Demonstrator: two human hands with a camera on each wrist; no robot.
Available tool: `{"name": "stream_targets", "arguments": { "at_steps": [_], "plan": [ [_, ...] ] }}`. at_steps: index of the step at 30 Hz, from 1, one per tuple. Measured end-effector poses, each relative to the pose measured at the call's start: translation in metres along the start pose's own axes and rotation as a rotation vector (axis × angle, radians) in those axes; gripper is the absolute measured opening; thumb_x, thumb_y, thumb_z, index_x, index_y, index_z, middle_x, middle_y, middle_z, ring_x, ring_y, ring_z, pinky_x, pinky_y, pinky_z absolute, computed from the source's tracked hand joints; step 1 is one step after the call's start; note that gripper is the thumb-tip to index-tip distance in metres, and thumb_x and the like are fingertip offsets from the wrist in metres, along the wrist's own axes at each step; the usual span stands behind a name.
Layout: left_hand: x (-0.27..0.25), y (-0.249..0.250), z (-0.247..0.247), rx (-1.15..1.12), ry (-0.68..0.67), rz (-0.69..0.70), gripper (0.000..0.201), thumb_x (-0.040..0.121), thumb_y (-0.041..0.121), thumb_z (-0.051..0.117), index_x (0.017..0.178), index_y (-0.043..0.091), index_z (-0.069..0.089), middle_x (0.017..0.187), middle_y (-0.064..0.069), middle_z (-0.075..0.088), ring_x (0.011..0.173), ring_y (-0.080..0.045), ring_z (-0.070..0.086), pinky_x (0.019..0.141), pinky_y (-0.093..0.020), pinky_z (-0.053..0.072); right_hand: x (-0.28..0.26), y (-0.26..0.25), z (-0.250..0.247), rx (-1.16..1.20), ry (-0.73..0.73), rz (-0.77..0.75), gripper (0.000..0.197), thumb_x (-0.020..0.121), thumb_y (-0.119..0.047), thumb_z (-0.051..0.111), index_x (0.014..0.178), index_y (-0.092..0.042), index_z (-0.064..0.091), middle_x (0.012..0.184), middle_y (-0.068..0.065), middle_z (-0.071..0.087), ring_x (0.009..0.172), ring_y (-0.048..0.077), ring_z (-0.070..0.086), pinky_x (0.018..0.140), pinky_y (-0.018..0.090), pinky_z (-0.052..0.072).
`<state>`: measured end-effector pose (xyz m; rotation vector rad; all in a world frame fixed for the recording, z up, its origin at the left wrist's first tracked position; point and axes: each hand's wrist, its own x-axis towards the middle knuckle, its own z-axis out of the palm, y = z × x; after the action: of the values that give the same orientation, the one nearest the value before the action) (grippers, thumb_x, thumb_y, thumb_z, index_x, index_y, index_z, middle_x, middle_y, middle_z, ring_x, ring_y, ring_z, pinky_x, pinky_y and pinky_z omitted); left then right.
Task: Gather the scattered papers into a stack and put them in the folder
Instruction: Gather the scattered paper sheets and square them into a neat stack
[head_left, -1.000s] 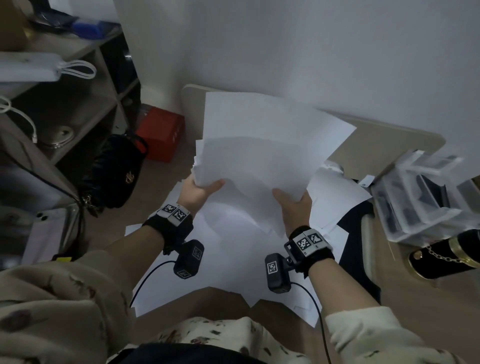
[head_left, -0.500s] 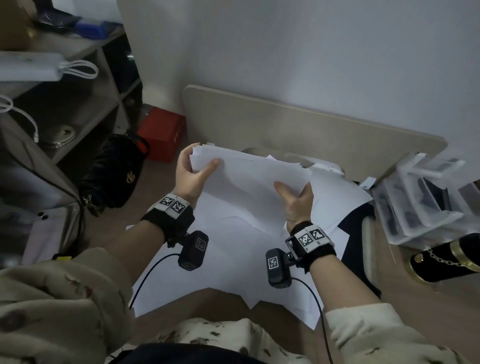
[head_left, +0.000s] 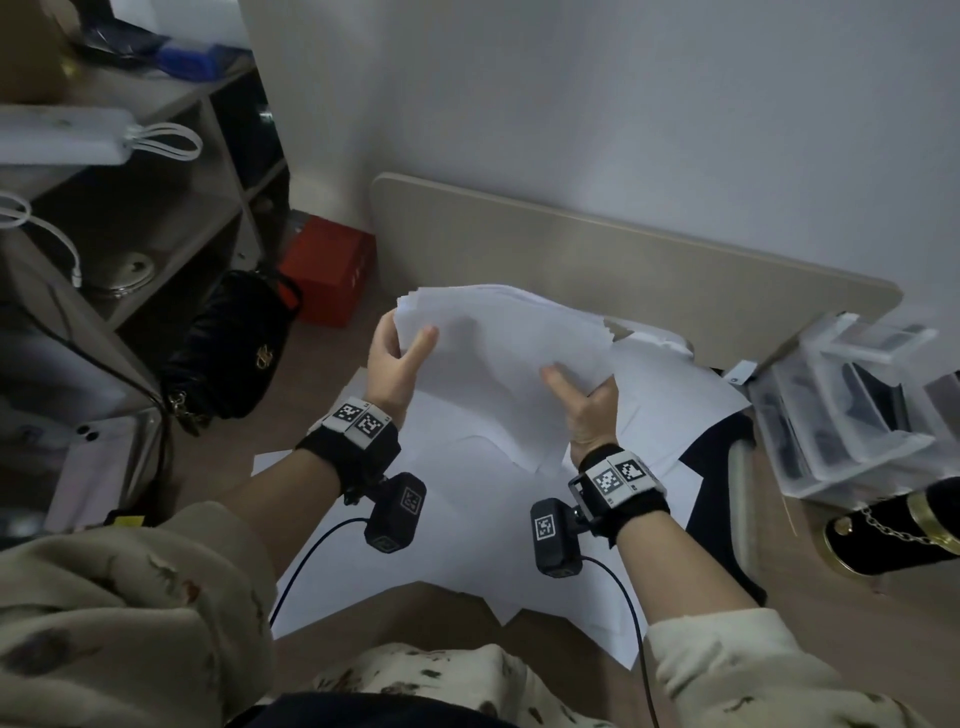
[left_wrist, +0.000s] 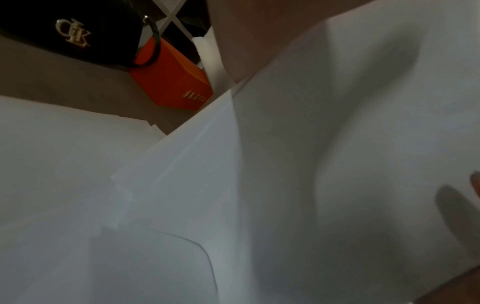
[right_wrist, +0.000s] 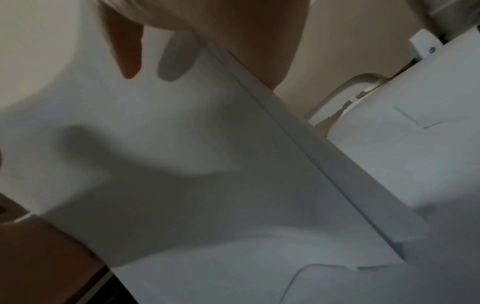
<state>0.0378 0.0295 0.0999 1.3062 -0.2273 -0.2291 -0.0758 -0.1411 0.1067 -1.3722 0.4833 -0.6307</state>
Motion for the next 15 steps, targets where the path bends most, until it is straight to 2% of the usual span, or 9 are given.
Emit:
{"name": "stream_targets", "arguments": {
  "at_steps": [2, 4, 7, 9, 11, 12, 13, 15],
  "plan": [
    [0.003, 0.005, -0.002, -0.008, 0.038, 0.023, 0.063, 0.067, 0.053, 0.061, 0.116, 0.015, 0.053, 0.103, 0.004, 0.062, 0.091, -0.008, 0.061, 0.079, -0.025, 0.05, 0.006, -0.006, -0.001, 0.003, -0.01, -0.014, 0.03, 0.069, -0.007, 0.074, 0.096, -0.016, 0.066, 0.089, -0.003, 0.073, 0.089, 0.018, 0.069, 0.083, 0.037, 0.054],
    [0.008, 0.011, -0.002, 0.006, 0.075, 0.046, 0.071, 0.065, 0.059, 0.057, 0.118, 0.011, 0.053, 0.103, 0.005, 0.058, 0.09, -0.005, 0.057, 0.078, -0.02, 0.047, 0.012, -0.012, -0.005, 0.012, -0.024, -0.029, 0.033, 0.069, -0.01, 0.076, 0.099, -0.02, 0.066, 0.098, 0.004, 0.071, 0.096, 0.025, 0.066, 0.088, 0.043, 0.053],
    [0.013, 0.019, 0.007, 0.041, 0.116, 0.083, 0.061, 0.065, 0.062, 0.053, 0.107, 0.019, 0.058, 0.102, 0.006, 0.057, 0.094, -0.006, 0.053, 0.085, -0.022, 0.044, 0.014, -0.019, 0.001, 0.033, -0.013, -0.052, 0.039, 0.063, -0.027, 0.08, 0.099, -0.026, 0.064, 0.101, 0.01, 0.066, 0.094, 0.028, 0.062, 0.092, 0.048, 0.048],
    [0.014, 0.022, 0.013, -0.009, 0.177, 0.091, 0.059, 0.067, 0.061, 0.054, 0.104, 0.015, 0.061, 0.097, 0.009, 0.057, 0.09, -0.005, 0.052, 0.086, -0.024, 0.042, 0.015, -0.018, 0.007, 0.064, 0.025, -0.066, 0.04, 0.063, -0.037, 0.08, 0.098, -0.027, 0.064, 0.1, 0.01, 0.063, 0.093, 0.027, 0.058, 0.093, 0.052, 0.046],
    [0.015, 0.025, 0.017, -0.05, 0.237, 0.09, 0.059, 0.074, 0.054, 0.054, 0.109, 0.008, 0.061, 0.091, 0.013, 0.055, 0.083, 0.0, 0.051, 0.08, -0.016, 0.04, 0.015, -0.017, 0.009, 0.087, 0.073, -0.074, 0.039, 0.064, -0.046, 0.08, 0.097, -0.03, 0.066, 0.104, 0.01, 0.06, 0.098, 0.028, 0.054, 0.097, 0.054, 0.043],
    [0.015, 0.025, 0.018, -0.049, 0.254, 0.09, 0.056, 0.076, 0.05, 0.053, 0.109, 0.006, 0.062, 0.088, 0.014, 0.054, 0.08, 0.002, 0.05, 0.076, -0.012, 0.04, 0.013, -0.021, 0.011, 0.096, 0.09, -0.067, 0.039, 0.065, -0.048, 0.079, 0.097, -0.029, 0.066, 0.106, 0.009, 0.058, 0.099, 0.025, 0.053, 0.098, 0.05, 0.043],
    [0.015, 0.024, 0.019, -0.037, 0.261, 0.087, 0.05, 0.077, 0.048, 0.052, 0.105, 0.008, 0.062, 0.086, 0.013, 0.053, 0.077, 0.002, 0.048, 0.072, -0.008, 0.039, 0.012, -0.023, 0.012, 0.102, 0.098, -0.062, 0.037, 0.068, -0.046, 0.076, 0.098, -0.027, 0.064, 0.107, 0.007, 0.057, 0.098, 0.02, 0.054, 0.095, 0.041, 0.045],
    [0.015, 0.021, 0.019, -0.003, 0.268, 0.068, 0.034, 0.079, 0.046, 0.055, 0.093, 0.016, 0.061, 0.082, 0.012, 0.052, 0.073, 0.003, 0.047, 0.068, -0.006, 0.039, 0.011, -0.025, 0.015, 0.119, 0.11, -0.058, 0.031, 0.078, -0.035, 0.071, 0.1, -0.019, 0.058, 0.105, 0.0, 0.057, 0.089, 0.002, 0.058, 0.085, 0.016, 0.046]
  ]
}}
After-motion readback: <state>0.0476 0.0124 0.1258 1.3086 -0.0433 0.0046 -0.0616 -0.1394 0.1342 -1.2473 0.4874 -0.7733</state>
